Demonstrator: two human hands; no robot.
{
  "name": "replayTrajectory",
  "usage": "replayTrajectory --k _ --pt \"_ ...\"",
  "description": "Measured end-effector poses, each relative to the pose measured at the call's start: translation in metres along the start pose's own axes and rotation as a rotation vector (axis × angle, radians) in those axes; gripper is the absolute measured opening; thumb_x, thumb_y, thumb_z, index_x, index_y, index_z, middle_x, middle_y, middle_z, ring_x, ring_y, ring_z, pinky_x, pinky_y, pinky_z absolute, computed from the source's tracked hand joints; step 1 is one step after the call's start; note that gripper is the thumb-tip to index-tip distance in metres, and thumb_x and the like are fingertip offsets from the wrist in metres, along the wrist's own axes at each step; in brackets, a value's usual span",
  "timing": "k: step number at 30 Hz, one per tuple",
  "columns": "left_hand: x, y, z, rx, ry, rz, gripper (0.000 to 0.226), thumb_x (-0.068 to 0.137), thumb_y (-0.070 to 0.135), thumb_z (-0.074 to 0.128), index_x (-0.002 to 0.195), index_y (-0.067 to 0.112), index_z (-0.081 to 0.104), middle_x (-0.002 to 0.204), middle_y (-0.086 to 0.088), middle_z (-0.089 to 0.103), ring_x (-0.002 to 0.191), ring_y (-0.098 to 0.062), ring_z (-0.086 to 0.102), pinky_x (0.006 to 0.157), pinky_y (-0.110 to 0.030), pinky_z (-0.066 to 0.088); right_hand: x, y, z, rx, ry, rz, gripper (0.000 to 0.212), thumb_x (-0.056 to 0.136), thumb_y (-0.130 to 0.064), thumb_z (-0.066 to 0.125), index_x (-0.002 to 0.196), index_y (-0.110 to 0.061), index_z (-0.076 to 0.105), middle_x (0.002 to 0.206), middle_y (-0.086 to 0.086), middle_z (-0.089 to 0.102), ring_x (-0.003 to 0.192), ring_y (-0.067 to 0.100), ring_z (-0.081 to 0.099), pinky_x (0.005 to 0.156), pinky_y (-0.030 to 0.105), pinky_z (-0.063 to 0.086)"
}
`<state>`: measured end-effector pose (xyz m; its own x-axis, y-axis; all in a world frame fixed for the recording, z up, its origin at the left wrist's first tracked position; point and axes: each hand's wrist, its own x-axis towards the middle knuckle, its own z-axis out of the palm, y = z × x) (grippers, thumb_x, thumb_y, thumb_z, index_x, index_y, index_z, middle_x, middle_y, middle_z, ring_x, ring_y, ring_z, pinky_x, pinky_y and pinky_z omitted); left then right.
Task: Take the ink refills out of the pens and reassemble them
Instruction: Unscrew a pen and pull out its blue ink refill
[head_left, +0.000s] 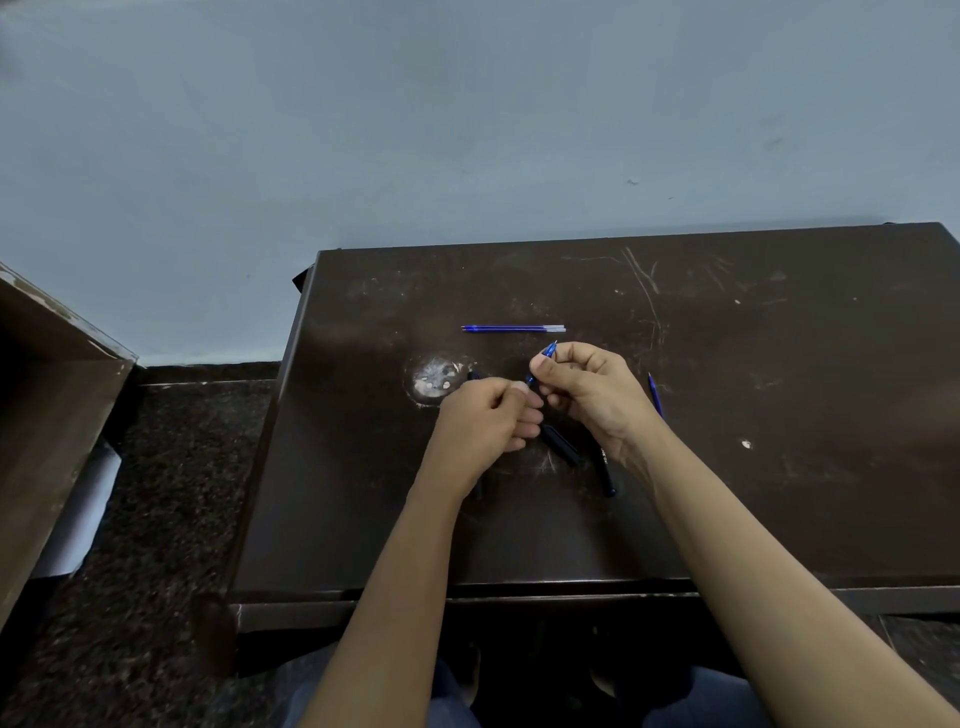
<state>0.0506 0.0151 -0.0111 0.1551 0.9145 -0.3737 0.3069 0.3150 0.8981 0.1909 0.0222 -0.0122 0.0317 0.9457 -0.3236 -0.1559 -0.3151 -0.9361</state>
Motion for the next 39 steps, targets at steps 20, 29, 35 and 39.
replayTrajectory --k 20,29,35,39 --pt "0.0046 -0.0024 0.0025 0.008 -0.003 -0.058 0.028 0.100 0.027 0.042 0.103 0.017 0.067 0.093 0.001 0.072 0.089 -0.010 0.069 0.082 -0.029 0.056 0.0009 0.0023 0.0015 -0.020 0.006 0.002 0.010 0.085 -0.011 0.067 0.083 -0.003 0.063 0.069 0.009 0.056 0.062 0.012 0.051 0.064 0.025 0.044" --pt "0.0032 -0.0031 0.0014 0.007 0.030 -0.040 0.024 0.097 0.029 0.050 0.107 0.014 0.065 0.095 -0.001 0.071 0.090 -0.011 0.068 0.081 -0.030 0.057 0.0001 0.0035 0.0040 0.000 -0.006 0.006 0.013 0.085 -0.010 0.067 0.090 0.001 0.063 0.069 0.010 0.056 0.062 0.013 0.051 0.062 0.022 0.044" --pt "-0.0009 -0.0015 0.0016 -0.018 0.040 0.019 0.021 0.098 0.020 0.049 0.096 0.016 0.069 0.086 -0.001 0.073 0.079 -0.008 0.069 0.069 -0.020 0.053 -0.0008 0.0036 0.0042 -0.025 0.003 0.006 0.013 0.086 -0.009 0.066 0.074 -0.006 0.065 0.065 0.007 0.060 0.063 0.014 0.052 0.063 0.024 0.044" --pt "-0.0021 0.0001 0.0004 0.007 0.025 0.009 0.025 0.099 0.022 0.047 0.087 0.021 0.069 0.080 0.004 0.072 0.066 -0.003 0.059 0.059 -0.016 0.042 -0.0035 0.0017 0.0045 -0.018 -0.021 0.003 0.014 0.087 -0.010 0.064 0.074 -0.006 0.064 0.067 0.009 0.058 0.063 0.016 0.052 0.067 0.028 0.045"
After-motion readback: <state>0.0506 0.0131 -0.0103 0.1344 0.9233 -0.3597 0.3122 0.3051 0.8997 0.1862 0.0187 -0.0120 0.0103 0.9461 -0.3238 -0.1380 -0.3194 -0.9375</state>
